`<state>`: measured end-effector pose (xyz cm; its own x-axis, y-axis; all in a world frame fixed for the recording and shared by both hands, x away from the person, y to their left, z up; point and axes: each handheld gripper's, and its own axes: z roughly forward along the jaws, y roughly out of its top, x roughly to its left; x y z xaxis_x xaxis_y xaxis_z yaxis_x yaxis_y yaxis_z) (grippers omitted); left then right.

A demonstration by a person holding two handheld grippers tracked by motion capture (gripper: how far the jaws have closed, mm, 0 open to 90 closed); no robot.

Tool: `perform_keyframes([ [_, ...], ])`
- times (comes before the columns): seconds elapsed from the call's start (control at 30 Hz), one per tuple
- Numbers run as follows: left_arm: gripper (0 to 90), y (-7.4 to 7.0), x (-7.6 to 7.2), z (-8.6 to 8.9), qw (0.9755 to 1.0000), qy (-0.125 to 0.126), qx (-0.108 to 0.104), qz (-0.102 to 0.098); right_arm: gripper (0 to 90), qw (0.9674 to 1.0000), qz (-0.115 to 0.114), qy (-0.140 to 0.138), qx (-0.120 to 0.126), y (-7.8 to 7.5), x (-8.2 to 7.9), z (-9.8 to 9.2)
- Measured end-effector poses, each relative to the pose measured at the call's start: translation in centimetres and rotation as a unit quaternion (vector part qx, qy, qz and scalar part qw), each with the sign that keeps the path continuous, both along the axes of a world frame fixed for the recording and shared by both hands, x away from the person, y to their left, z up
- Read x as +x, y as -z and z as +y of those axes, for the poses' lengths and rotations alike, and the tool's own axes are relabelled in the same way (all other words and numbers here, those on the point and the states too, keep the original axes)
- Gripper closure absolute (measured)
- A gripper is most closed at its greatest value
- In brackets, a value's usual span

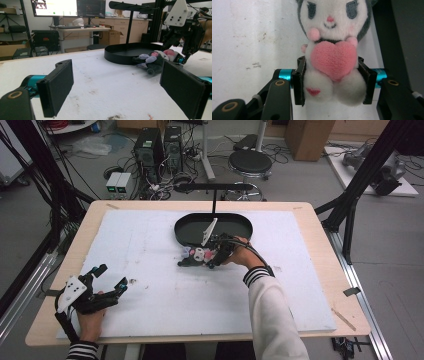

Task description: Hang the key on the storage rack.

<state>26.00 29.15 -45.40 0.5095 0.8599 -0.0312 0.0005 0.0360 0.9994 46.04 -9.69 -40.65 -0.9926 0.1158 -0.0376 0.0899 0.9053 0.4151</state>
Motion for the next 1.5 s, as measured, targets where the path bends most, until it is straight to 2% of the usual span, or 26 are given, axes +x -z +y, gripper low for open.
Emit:
perform_keyframes([
  [0.2,12.2,0.0,0.0,0.0,1.0000,0.000,-0.001,0.000,52.4,0.9999,0.005,0.003,0.009,-0.3,-0.1,-0.1],
  [0.43,12.2,0.0,0.0,0.0,1.0000,0.000,0.000,0.000,52.8,0.9993,0.007,0.024,0.027,-1.5,-0.2,-0.8],
  [0.6,12.2,0.0,0.0,0.0,1.0000,0.001,0.001,0.000,52.7,0.9969,0.002,0.049,0.062,-3.1,-0.3,-2.2],
  [0.9,12.2,0.0,0.0,0.0,1.0000,0.000,0.000,-0.001,52.7,0.9925,-0.014,0.079,0.092,-5.0,-0.5,-4.4],
  [0.93,12.2,0.0,0.0,0.0,1.0000,0.000,0.000,-0.001,52.7,0.9915,-0.013,0.087,0.095,-5.3,-0.5,-4.7],
  [0.97,12.2,0.0,0.0,0.0,1.0000,0.000,0.000,-0.002,52.7,0.9890,-0.013,0.102,0.106,-5.8,-0.6,-5.3],
  [1.0,12.2,0.0,0.0,0.0,1.0000,0.000,0.000,-0.002,52.7,0.9890,-0.013,0.102,0.106,-5.8,-0.6,-5.3],
  [1.07,12.2,0.0,0.0,0.0,1.0000,0.000,0.000,-0.002,52.7,0.9848,-0.020,0.121,0.123,-6.5,-0.6,-6.3],
  [1.1,12.2,0.0,0.0,0.0,1.0000,0.000,0.000,-0.002,52.7,0.9848,-0.020,0.121,0.123,-6.5,-0.6,-6.3],
  [1.17,12.2,0.0,0.0,0.0,1.0000,0.000,0.000,-0.002,52.7,0.9818,-0.023,0.136,0.131,-6.9,-0.6,-6.9],
  [1.2,12.2,0.0,0.0,0.0,1.0000,0.000,0.000,-0.002,52.7,0.9777,-0.028,0.155,0.138,-7.3,-0.6,-7.5],
  [1.23,12.2,0.0,0.0,0.0,1.0000,0.000,0.000,-0.002,52.7,0.9754,-0.030,0.165,0.143,-7.5,-0.5,-7.9],
  [1.27,12.2,0.0,-0.1,0.0,1.0000,0.000,0.000,-0.002,52.7,0.9754,-0.030,0.165,0.143,-7.5,-0.5,-7.9],
  [1.3,12.2,0.0,-0.1,0.0,1.0000,0.000,0.000,-0.002,52.7,0.9714,-0.032,0.180,0.152,-7.8,-0.5,-8.5],
  [1.33,12.2,0.0,-0.1,0.0,1.0000,0.000,0.000,-0.003,52.7,0.9714,-0.032,0.180,0.152,-7.8,-0.5,-8.5],
  [1.37,12.2,0.0,0.0,0.0,1.0000,0.000,0.000,-0.003,52.7,0.9669,-0.037,0.197,0.157,-8.0,-0.5,-9.0],
  [1.4,12.2,0.0,0.0,0.0,1.0000,0.000,0.000,-0.003,52.7,0.9669,-0.037,0.197,0.157,-8.0,-0.5,-9.0],
  [1.5,12.2,0.0,0.0,0.0,1.0000,0.000,0.000,-0.002,52.7,0.9600,-0.047,0.224,0.161,-8.4,-0.5,-9.9],
])
